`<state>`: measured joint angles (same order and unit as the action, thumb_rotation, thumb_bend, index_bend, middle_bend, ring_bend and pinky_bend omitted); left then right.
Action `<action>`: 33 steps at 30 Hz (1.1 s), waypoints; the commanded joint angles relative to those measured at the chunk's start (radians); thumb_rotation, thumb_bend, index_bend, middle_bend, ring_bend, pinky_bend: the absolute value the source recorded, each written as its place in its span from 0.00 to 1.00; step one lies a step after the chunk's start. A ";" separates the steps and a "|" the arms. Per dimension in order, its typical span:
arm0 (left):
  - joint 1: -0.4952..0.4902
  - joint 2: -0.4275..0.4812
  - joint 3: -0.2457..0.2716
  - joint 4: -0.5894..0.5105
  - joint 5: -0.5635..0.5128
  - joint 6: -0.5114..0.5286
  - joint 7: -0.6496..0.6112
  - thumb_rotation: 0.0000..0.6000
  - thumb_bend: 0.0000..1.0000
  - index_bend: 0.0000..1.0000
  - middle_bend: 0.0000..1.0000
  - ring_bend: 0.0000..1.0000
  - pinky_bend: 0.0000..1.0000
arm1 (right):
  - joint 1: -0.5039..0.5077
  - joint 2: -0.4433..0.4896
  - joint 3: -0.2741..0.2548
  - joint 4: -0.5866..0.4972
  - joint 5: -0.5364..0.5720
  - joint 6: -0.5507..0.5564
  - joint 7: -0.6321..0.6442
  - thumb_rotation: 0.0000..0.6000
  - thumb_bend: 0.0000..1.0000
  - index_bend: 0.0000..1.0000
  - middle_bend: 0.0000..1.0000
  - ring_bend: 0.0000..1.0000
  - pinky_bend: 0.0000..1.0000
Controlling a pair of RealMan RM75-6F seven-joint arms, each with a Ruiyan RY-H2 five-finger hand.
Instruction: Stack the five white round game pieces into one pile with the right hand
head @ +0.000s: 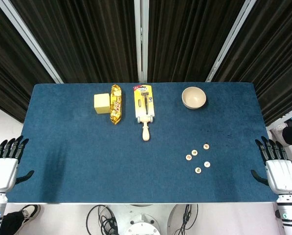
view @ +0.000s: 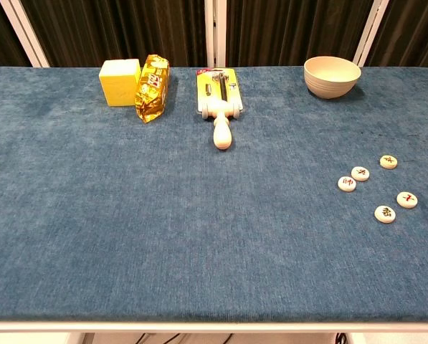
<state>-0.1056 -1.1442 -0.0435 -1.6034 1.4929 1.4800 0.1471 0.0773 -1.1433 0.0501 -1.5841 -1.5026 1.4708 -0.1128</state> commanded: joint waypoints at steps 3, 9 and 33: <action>0.001 0.000 0.002 -0.002 0.001 0.000 0.001 1.00 0.13 0.08 0.00 0.00 0.00 | 0.001 -0.001 -0.002 0.002 0.002 -0.006 -0.002 1.00 0.15 0.00 0.00 0.00 0.00; 0.002 0.004 0.004 -0.011 0.008 0.006 0.005 1.00 0.13 0.08 0.00 0.00 0.00 | 0.004 -0.005 -0.006 0.004 -0.004 -0.013 -0.004 1.00 0.15 0.00 0.00 0.00 0.00; 0.004 0.012 0.007 -0.020 -0.001 -0.004 -0.007 1.00 0.13 0.08 0.00 0.00 0.00 | 0.293 -0.137 0.041 -0.071 0.071 -0.404 -0.305 1.00 0.15 0.01 0.00 0.00 0.00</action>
<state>-0.1021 -1.1328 -0.0364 -1.6236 1.4930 1.4766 0.1411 0.3506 -1.2587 0.0859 -1.6573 -1.4474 1.0879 -0.3962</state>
